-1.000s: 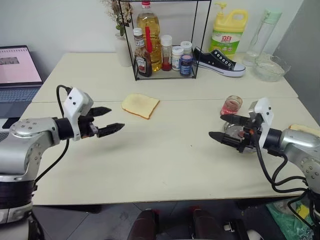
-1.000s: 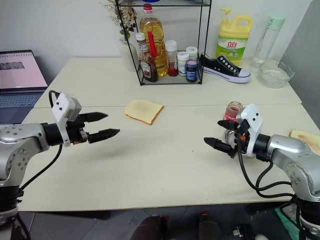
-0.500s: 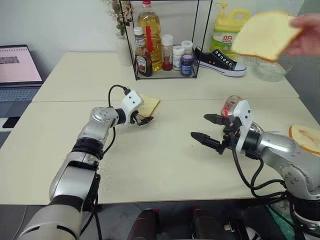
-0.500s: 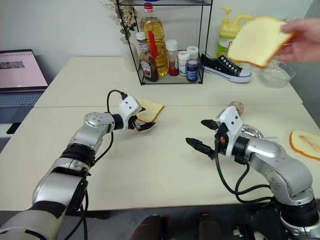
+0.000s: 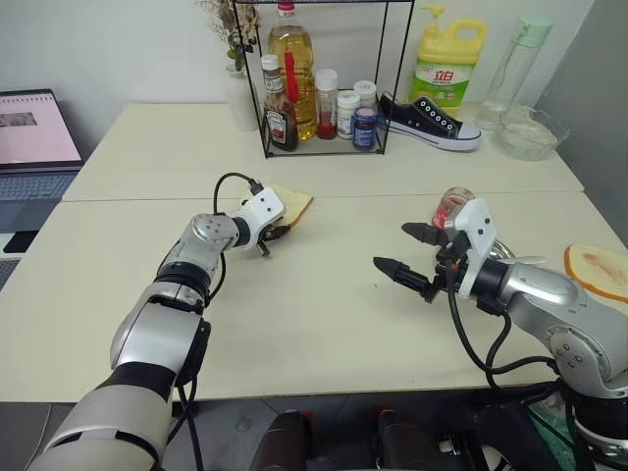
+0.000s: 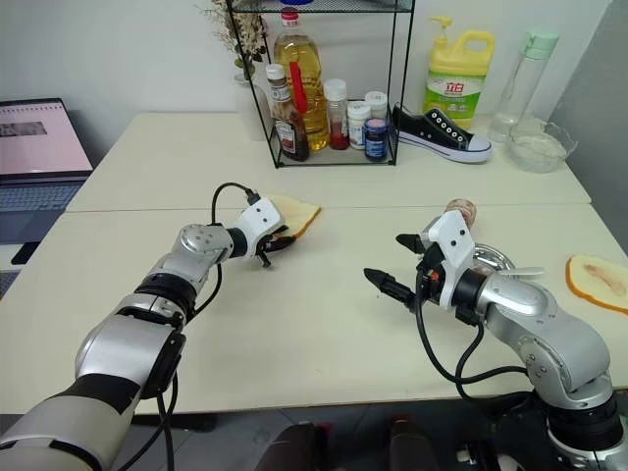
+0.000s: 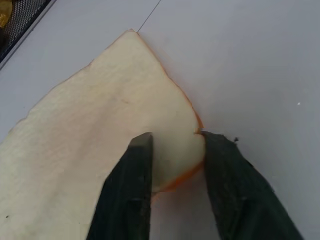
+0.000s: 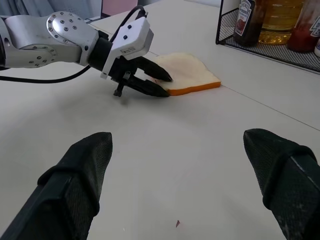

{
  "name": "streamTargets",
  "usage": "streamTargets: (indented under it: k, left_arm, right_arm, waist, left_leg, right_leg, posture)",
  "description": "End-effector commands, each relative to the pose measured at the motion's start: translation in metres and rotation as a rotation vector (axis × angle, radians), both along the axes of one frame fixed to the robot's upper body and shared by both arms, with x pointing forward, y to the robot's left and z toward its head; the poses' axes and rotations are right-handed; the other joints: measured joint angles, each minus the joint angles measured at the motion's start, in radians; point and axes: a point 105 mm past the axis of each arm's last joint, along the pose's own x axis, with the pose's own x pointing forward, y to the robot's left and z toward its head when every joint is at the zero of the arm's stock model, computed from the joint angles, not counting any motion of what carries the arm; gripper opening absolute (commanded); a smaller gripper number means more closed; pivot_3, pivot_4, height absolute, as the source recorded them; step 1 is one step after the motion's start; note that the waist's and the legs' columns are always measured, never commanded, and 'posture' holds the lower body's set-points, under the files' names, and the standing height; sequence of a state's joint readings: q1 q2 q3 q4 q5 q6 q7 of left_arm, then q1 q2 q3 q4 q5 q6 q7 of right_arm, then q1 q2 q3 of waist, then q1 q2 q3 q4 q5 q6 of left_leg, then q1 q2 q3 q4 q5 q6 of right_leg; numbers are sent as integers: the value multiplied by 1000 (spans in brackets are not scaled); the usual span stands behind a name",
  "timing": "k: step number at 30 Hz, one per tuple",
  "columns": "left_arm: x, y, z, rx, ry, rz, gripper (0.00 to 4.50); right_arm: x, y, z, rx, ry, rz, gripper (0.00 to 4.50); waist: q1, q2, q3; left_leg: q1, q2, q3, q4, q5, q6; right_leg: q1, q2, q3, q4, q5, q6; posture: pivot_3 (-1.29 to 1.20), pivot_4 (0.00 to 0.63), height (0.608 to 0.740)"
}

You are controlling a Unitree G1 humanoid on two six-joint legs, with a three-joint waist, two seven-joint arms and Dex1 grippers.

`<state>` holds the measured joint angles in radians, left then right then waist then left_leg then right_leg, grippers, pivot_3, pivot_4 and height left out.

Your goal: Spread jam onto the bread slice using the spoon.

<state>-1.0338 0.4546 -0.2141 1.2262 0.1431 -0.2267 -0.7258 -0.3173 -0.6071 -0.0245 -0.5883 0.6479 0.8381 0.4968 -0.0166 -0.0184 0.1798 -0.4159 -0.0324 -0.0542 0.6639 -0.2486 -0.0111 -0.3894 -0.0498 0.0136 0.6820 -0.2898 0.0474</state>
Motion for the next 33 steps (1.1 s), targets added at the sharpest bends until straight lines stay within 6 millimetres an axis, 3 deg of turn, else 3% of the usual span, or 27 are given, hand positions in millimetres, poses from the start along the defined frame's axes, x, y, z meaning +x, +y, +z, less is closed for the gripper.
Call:
streamTargets:
  k: [1,2,8,10,13,18,24,33]
  left_arm:
    - [4,11,11,-15,-11,38,302]
    - [3,11,13,-20,-9,28,15]
    - [-3,5,27,-87,-11,-73,15]
    - [-14,-4,33,-93,0,-190,15]
    - [-51,-20,39,-79,22,-422,15]
    - [-109,-43,40,-85,54,-605,15]
    - [-166,-59,17,-9,64,-796,15]
    - [-160,-41,-17,214,9,-880,15]
  right_arm:
    - [-6,1,13,9,-54,28,4500]
    - [-8,2,14,12,-49,45,4500]
    - [-19,4,17,17,-20,131,4500]
    - [-25,3,17,16,-4,158,4500]
    - [-35,-2,15,6,34,192,4500]
    - [-44,-6,6,-4,82,200,4500]
    - [-55,-5,-3,-21,131,228,4500]
    - [-61,-4,-8,-29,159,244,4500]
  waist:
    - [-2,0,0]
    - [-3,0,0]
    - [-10,0,0]
    - [-10,0,0]
    - [-12,0,0]
    - [-11,0,0]
    - [-9,1,0]
    - [-3,1,0]
  left_leg:
    - [0,0,0,0,0,0]
    - [0,0,0,0,0,0]
    - [0,0,0,0,0,0]
    - [-1,0,0,0,0,0]
    - [-1,0,0,-1,0,0]
    - [-1,2,-1,0,0,0]
    - [0,2,-2,-1,0,0]
    - [1,2,-1,0,0,0]
  right_leg:
    - [0,0,0,0,0,0]
    - [0,0,0,0,0,0]
    - [0,0,0,-1,0,0]
    - [0,0,0,-1,0,0]
    - [0,-1,1,-2,0,0]
    - [0,-4,3,-2,0,0]
    - [2,-4,3,-2,0,0]
    - [2,-3,0,-2,0,0]
  posture:
    - [0,150,740]
    - [0,150,740]
    - [0,150,740]
    - [0,150,740]
    - [0,150,740]
    - [0,150,740]
    - [0,150,740]
    - [0,150,740]
